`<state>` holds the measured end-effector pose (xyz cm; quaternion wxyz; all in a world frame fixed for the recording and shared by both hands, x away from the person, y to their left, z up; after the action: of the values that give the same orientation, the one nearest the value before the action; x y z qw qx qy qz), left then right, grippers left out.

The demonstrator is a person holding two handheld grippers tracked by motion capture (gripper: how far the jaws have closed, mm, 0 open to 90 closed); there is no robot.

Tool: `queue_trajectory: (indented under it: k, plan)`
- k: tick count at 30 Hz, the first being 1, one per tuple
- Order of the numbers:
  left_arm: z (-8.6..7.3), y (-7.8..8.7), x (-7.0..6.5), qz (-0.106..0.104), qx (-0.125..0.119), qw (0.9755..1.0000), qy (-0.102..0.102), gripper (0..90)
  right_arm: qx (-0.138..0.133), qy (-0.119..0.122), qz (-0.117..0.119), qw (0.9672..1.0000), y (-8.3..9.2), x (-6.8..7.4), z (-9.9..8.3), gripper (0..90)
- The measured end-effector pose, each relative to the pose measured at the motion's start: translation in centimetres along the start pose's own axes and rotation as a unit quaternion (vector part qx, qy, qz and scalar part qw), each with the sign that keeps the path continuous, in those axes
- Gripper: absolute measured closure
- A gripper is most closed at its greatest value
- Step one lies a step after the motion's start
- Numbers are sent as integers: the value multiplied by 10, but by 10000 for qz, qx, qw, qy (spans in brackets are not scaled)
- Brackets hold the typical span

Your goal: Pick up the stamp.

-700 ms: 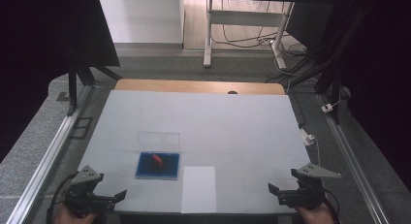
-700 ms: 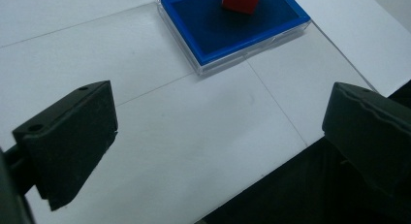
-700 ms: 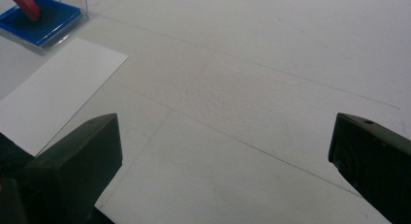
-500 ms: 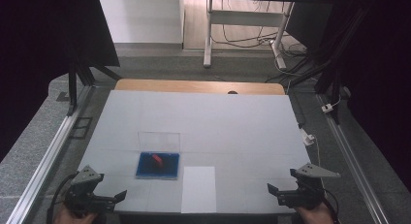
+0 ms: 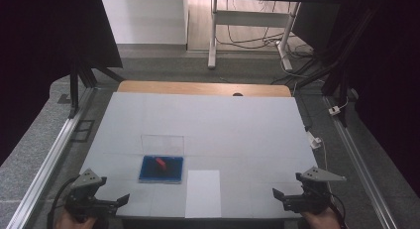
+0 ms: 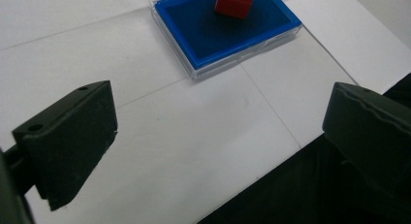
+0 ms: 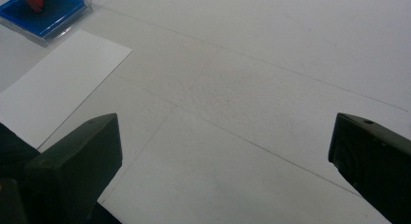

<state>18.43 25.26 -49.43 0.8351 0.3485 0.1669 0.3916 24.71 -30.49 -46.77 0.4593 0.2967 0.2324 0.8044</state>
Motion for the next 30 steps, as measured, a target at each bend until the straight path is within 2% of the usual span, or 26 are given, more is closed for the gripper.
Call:
queue_trajectory:
  k: [4,7,17,21,23,26,30]
  plan:
    - [1,1,1,57,-73,10000,-7,0,25,3,5,10000,0,0,0,0]
    - [1,1,1,84,-30,10000,1,0,21,26,3,10000,-1,1,0,0]
    - [5,2,-2,195,-19,9997,-146,0,52,71,-8,10000,-1,1,0,0]
    - [7,2,-3,173,-52,9997,-171,0,45,68,-6,10000,-1,1,0,0]
    - [11,1,-3,13,-95,9998,-179,0,42,74,-1,10000,-1,2,0,0]
    - [13,1,-3,54,-141,9996,-228,0,75,99,3,9999,-1,2,0,0]
    - [18,-1,-3,10,-243,9993,-277,0,93,125,-7,9999,-1,2,-1,0]
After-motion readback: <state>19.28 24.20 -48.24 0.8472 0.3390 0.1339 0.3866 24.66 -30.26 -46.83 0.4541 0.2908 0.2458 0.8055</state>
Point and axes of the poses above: each handheld gripper's, and its own axes: y roughly backward along the jaws, z roughly out of its top, x roughly to its left, the point moved 2 cm from there along -y, roughly forward along the jaws, and after that the axes turned 15 degrees about -y, right-handed, at the moved point
